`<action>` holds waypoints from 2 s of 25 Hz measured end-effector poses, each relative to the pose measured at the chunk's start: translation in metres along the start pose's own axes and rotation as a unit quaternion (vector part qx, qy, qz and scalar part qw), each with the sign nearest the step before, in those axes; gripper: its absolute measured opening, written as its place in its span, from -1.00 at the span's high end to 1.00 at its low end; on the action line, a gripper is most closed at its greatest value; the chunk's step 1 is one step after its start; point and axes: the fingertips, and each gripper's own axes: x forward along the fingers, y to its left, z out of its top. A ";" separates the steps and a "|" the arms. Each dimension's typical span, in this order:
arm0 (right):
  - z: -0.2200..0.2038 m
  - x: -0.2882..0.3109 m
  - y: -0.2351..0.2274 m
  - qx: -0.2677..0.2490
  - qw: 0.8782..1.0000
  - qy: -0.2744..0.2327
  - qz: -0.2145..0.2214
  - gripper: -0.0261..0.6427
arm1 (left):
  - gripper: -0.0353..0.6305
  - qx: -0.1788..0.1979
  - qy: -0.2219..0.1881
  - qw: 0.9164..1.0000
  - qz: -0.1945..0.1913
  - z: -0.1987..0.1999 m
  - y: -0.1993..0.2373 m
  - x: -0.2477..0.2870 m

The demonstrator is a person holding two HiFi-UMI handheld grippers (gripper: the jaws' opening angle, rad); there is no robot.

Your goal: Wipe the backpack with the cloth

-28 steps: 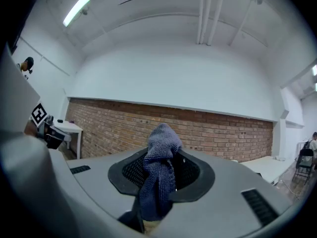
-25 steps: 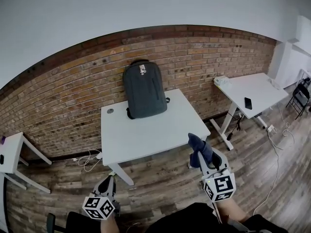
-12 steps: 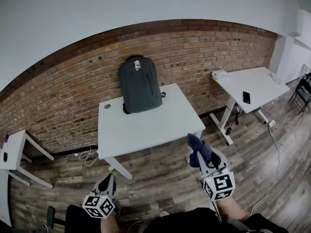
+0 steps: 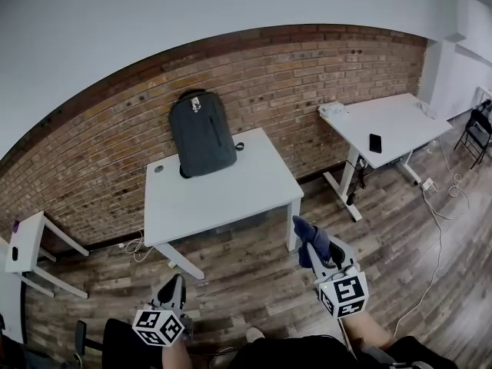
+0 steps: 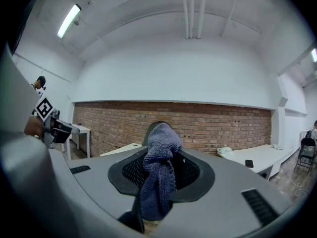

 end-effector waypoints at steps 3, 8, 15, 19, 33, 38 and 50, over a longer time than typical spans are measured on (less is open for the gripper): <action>-0.001 -0.021 -0.008 -0.004 1.000 -0.003 0.011 0.59 | 0.93 0.003 0.009 1.000 0.002 -0.008 -0.024 -0.008; -0.014 -0.054 -0.019 0.012 1.000 -0.002 0.020 0.59 | 0.93 0.011 0.028 0.999 0.009 -0.026 -0.062 -0.029; -0.030 -0.084 -0.022 0.024 0.998 0.008 0.049 0.59 | 0.93 0.012 0.048 0.998 0.028 -0.050 -0.099 -0.064; -0.033 -0.091 -0.023 0.030 0.998 0.007 0.054 0.59 | 0.93 0.012 0.052 0.998 0.035 -0.057 -0.106 -0.075; -0.008 -0.095 0.007 0.037 0.997 -0.032 0.052 0.60 | 0.93 0.009 0.040 0.999 0.030 -0.052 -0.081 -0.095; -0.006 -0.090 0.027 0.034 0.998 -0.023 0.046 0.60 | 0.93 -0.001 0.034 0.999 0.028 -0.052 -0.059 -0.106; -0.001 -0.084 0.063 0.016 0.999 -0.011 0.037 0.60 | 0.93 -0.017 0.023 1.000 0.013 -0.053 -0.025 -0.120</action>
